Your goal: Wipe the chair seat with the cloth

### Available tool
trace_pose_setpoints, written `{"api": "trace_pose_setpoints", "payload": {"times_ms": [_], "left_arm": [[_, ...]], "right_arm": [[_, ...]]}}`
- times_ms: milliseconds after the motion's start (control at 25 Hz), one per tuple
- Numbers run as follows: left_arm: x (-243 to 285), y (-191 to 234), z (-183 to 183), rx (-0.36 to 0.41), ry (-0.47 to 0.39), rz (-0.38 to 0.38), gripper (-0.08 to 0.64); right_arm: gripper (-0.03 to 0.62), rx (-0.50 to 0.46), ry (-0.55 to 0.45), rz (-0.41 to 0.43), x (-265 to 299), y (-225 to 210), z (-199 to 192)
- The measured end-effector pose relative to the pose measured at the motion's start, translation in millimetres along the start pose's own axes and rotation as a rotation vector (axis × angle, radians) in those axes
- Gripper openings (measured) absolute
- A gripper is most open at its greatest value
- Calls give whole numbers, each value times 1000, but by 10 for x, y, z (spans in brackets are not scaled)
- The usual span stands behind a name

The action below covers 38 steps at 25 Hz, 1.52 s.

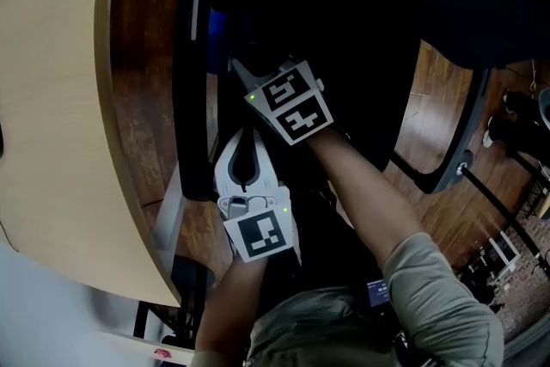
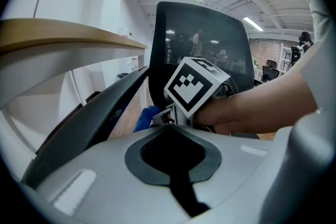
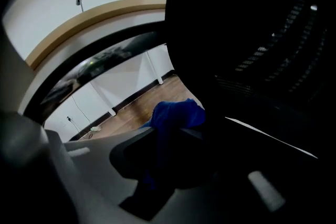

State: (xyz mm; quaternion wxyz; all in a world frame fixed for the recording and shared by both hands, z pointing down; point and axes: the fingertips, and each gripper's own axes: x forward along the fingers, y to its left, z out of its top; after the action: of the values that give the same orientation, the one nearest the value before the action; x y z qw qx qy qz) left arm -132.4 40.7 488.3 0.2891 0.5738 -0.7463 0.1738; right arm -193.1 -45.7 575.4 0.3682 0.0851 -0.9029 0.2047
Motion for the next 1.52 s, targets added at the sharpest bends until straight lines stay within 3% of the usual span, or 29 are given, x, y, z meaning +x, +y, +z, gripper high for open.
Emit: {"api": "trace_pose_setpoints", "payload": {"times_ms": [280,680,1200,1520], "left_arm": [[106,-39,-130,13,28,-16,5],[198,-375,62,65,11,-79,5],[340,-1290,217,164,9,-251,5],[415,-1722,218,230,19,-312,5]], "right_arm": [[80,46,21,-43,37,-262,-150],[80,118,-7,-157,-449,-763,-298],[80,309,-41,-384,-1594,-1704,-860],[80,447,-86,-541,-2220,-2121,-1250]]}}
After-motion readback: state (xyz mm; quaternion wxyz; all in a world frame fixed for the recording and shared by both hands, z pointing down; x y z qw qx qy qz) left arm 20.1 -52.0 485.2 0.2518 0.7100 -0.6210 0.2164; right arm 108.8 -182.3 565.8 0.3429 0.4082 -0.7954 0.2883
